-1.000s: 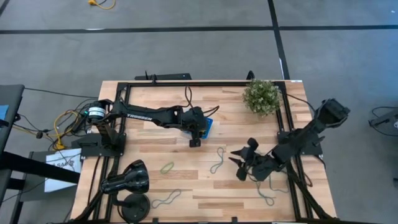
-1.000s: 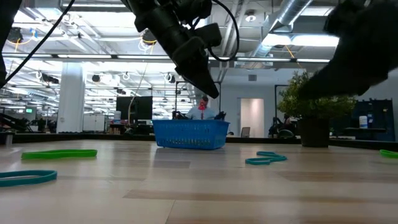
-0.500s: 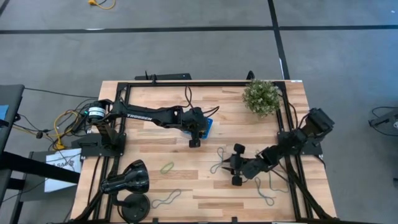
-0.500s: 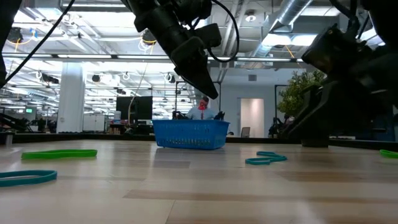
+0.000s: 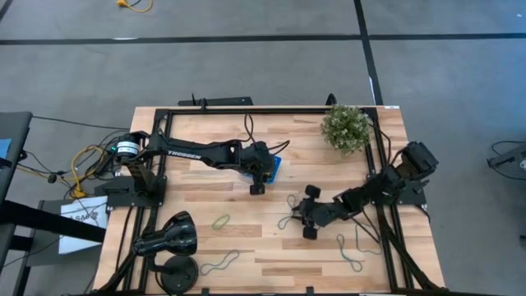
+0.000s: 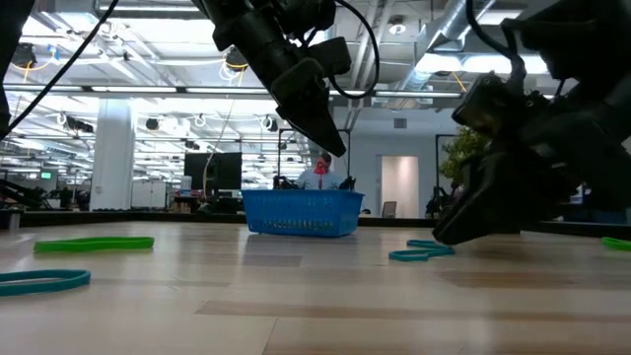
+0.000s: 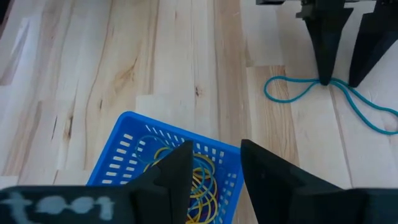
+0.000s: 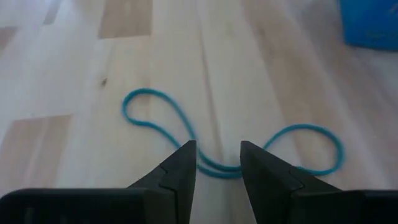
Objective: Pick and place items into bin
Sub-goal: Put the blue rubber band into the blue bin
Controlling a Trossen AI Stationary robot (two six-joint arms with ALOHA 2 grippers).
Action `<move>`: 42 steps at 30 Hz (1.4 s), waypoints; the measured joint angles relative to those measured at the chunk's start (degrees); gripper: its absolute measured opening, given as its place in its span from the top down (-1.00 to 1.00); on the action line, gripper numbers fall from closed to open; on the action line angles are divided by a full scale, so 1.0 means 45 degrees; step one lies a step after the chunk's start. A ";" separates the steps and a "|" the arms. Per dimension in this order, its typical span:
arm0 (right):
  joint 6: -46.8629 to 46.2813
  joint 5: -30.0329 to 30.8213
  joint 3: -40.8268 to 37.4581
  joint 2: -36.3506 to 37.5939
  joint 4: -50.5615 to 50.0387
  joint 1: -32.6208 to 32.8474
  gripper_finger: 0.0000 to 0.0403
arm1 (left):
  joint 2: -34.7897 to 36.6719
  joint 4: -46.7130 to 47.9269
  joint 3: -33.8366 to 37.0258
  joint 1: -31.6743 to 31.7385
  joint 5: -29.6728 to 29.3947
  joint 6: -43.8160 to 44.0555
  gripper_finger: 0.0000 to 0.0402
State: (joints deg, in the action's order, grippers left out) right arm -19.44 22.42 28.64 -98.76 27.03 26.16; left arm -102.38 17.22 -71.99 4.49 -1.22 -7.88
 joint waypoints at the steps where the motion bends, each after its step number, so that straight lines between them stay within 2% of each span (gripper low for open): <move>1: 0.0032 -0.0289 0.0000 0.0000 0.0004 -0.0070 0.41 | -0.0002 0.0002 0.0000 0.0000 0.0000 0.0000 0.38; 8: 0.1301 -0.0700 0.0001 0.0000 -0.0156 -0.0239 0.41 | -0.0002 -0.0007 0.0000 0.0000 0.0001 -0.0005 0.38; 13: 0.1389 -0.0858 0.0044 0.0030 -0.0499 -0.0430 0.41 | 0.0002 -0.0008 0.0000 0.0000 0.0001 -0.0273 0.38; 19: 0.1443 -0.2469 0.0049 0.0073 -0.0567 -0.0967 0.43 | -0.0001 -0.0053 0.0000 0.0000 0.0001 -0.0316 0.38; 23: 0.1417 -0.3407 0.0049 0.0073 -0.0617 -0.1405 0.55 | -0.0002 -0.0051 0.0000 0.0000 0.0001 -0.0316 0.38; 28: 0.1326 -0.4206 0.0049 0.0062 -0.0756 -0.1716 0.88 | -0.0002 -0.0051 0.0000 0.0000 0.0001 -0.0316 0.38; 30: 0.1321 -0.4232 0.0049 0.0053 -0.0768 -0.1682 0.97 | -0.0002 -0.0051 0.0000 0.0000 0.0001 -0.0316 0.38; 42: 0.1617 -0.3207 -0.0024 0.1108 -0.0229 -0.1352 1.00 | 0.0047 -0.0061 0.0000 0.0000 0.0001 -0.0316 0.38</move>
State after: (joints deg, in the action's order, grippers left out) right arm -12.16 7.99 28.53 -93.78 26.00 20.08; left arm -102.17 16.95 -71.99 4.49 -1.21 -9.30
